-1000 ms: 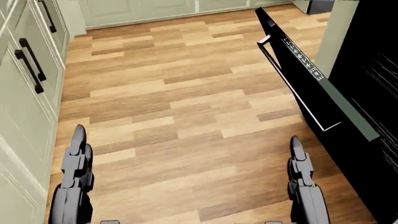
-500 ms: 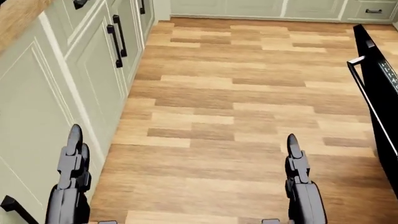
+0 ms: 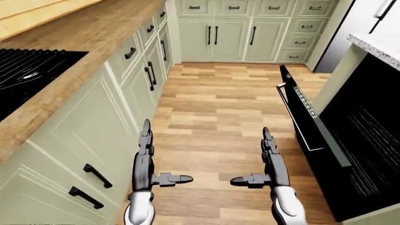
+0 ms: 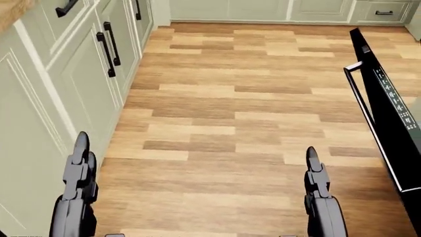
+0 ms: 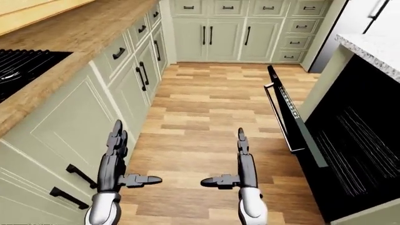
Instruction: Close the dishwasher door
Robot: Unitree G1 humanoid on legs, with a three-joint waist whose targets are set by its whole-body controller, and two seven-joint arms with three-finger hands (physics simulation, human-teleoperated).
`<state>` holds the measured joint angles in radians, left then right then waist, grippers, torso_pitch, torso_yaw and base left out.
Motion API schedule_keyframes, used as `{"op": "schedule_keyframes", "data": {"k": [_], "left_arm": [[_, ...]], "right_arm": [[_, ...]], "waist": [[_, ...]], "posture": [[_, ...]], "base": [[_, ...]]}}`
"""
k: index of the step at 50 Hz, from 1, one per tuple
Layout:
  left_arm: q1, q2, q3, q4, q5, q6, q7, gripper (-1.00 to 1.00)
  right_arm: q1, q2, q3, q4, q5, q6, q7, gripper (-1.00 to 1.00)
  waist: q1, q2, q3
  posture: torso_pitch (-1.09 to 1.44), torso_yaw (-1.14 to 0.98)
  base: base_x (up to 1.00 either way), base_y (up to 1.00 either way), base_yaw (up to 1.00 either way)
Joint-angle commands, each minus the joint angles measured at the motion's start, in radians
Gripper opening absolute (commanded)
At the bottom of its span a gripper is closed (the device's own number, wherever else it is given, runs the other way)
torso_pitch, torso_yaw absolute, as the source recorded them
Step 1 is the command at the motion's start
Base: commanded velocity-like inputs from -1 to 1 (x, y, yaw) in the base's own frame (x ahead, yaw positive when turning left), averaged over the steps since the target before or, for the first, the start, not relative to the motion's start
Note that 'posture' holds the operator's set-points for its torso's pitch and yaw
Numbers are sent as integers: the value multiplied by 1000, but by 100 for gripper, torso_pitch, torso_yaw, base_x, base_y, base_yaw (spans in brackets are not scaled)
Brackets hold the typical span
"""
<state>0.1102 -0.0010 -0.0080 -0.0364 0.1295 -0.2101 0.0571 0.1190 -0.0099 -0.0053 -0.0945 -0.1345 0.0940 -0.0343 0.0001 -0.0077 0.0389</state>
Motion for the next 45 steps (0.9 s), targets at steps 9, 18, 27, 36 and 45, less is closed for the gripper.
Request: {"op": "schedule_keyframes", "data": {"k": [9, 18, 27, 36, 45], "left_arm": [[-27, 9, 23, -50, -13, -24, 6, 100], [-32, 7, 18, -28, -3, -38, 12, 100], [-43, 10, 22, -6, -1, -46, 16, 100], [-40, 12, 37, -42, -17, -22, 8, 100], [-35, 11, 34, -49, -14, -21, 8, 100]], "right_arm": [[-27, 4, 15, -29, 2, -42, 6, 100], [-23, 2, 9, -33, 10, -42, 11, 100], [-27, 2, 7, -24, 10, -45, 13, 100], [-14, 1, 5, -46, 10, -39, 14, 100], [-18, 3, 6, -41, 9, -39, 12, 100]], "waist": [[-16, 70, -16], [10, 32, -25], [-3, -37, -20], [4, 58, -8], [18, 64, -21]], "posture": [[0, 0], [0, 0], [0, 0], [0, 0], [0, 0]], "base": [[0, -5, 0], [0, -9, 0], [0, -9, 0], [0, -9, 0], [0, -16, 0]]}}
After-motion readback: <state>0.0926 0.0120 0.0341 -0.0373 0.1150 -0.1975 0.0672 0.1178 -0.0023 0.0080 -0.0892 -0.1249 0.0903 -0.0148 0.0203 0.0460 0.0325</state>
